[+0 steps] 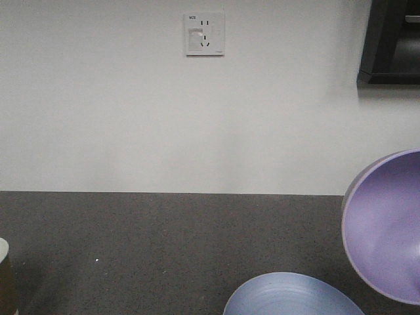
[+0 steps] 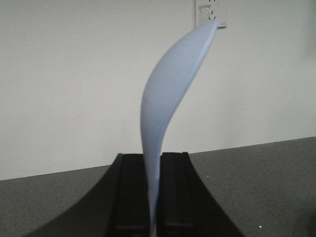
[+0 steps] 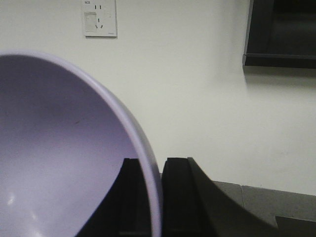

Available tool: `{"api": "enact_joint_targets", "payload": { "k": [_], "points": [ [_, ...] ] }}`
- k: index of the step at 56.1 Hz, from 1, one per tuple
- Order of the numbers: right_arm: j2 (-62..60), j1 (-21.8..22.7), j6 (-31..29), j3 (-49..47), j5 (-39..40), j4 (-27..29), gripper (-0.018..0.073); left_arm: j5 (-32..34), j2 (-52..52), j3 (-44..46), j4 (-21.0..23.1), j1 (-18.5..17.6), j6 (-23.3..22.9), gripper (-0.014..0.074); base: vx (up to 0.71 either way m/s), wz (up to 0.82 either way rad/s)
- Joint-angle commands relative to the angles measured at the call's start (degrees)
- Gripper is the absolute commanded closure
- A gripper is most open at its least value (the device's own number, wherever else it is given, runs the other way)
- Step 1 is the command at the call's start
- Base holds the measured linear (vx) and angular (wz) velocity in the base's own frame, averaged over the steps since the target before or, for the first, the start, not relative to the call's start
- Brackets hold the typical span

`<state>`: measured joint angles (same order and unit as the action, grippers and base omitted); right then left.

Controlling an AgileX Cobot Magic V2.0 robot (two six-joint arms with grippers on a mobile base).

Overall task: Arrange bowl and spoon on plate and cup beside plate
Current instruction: 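Carry the lavender bowl with the right gripper over the blue plate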

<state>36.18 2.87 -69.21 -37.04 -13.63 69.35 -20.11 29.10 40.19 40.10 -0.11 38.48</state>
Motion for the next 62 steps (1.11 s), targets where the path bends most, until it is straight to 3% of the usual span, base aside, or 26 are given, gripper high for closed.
{"api": "enact_joint_targets", "payload": {
  "k": [1, 62],
  "points": [
    [-0.21, 0.19, -0.39, -1.77, 2.02, 1.24, 0.0568, 3.47, 0.11, 1.50, 1.42, -0.31, 0.01, 0.0594, 0.02, -0.01],
    [0.25, -0.11, -0.22, -1.77, 0.84, 3.04, 0.0568, 4.49, 0.11, 1.50, 1.42, -0.31, 0.01, 0.0594, 0.00, 0.00]
  ]
}}
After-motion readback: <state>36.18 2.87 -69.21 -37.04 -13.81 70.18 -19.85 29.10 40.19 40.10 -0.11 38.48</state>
